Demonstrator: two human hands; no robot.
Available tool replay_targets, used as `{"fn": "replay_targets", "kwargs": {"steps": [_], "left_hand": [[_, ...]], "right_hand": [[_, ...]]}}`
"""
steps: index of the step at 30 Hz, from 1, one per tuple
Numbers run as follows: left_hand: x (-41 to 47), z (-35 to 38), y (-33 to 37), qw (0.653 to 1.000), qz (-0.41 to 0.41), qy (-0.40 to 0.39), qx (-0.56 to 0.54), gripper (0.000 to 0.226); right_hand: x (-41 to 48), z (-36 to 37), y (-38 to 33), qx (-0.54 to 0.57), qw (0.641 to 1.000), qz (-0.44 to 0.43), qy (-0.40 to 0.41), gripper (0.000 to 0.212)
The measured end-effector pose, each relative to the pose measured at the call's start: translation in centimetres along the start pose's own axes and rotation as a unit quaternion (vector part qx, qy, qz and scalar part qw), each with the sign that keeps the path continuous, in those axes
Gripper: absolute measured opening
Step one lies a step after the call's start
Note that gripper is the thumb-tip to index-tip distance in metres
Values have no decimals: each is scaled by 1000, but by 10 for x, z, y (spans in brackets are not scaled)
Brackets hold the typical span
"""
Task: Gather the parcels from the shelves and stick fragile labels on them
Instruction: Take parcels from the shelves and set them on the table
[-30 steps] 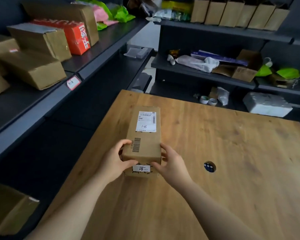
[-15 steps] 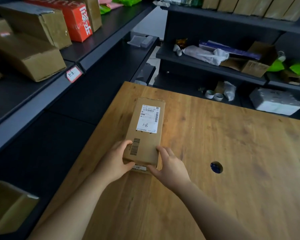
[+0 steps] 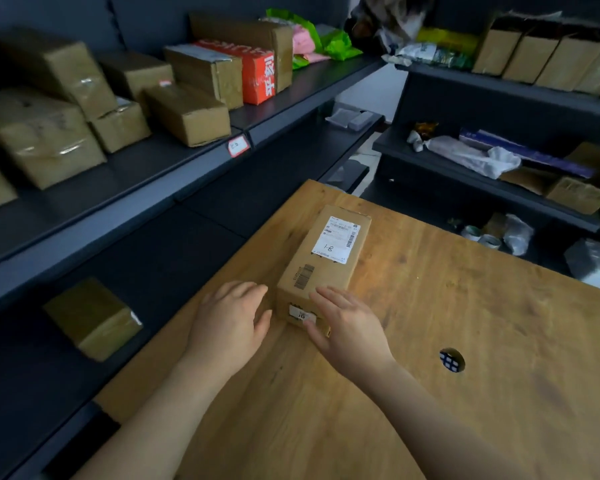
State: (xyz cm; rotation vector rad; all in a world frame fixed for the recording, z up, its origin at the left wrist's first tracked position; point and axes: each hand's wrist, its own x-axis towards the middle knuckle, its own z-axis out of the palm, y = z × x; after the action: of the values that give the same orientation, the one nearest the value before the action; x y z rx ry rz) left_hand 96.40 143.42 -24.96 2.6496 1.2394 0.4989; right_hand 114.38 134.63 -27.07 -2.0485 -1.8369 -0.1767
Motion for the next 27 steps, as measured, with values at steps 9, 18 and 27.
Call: {"fn": "replay_targets", "kwargs": {"steps": [9,18,27], "left_hand": [[-156,-64,13,979,-157,110,73,34],[-330,-143,0,909,-340,191,147,36],[-548,-231,-3,800,-492,272,211,35]], "right_hand": [[-42,-23,-94,116,974,-194,-9,41],[-96,-55,-251,217,903,-371,-7,43],[-205,-82,-458,297,807,-510,-21,46]]}}
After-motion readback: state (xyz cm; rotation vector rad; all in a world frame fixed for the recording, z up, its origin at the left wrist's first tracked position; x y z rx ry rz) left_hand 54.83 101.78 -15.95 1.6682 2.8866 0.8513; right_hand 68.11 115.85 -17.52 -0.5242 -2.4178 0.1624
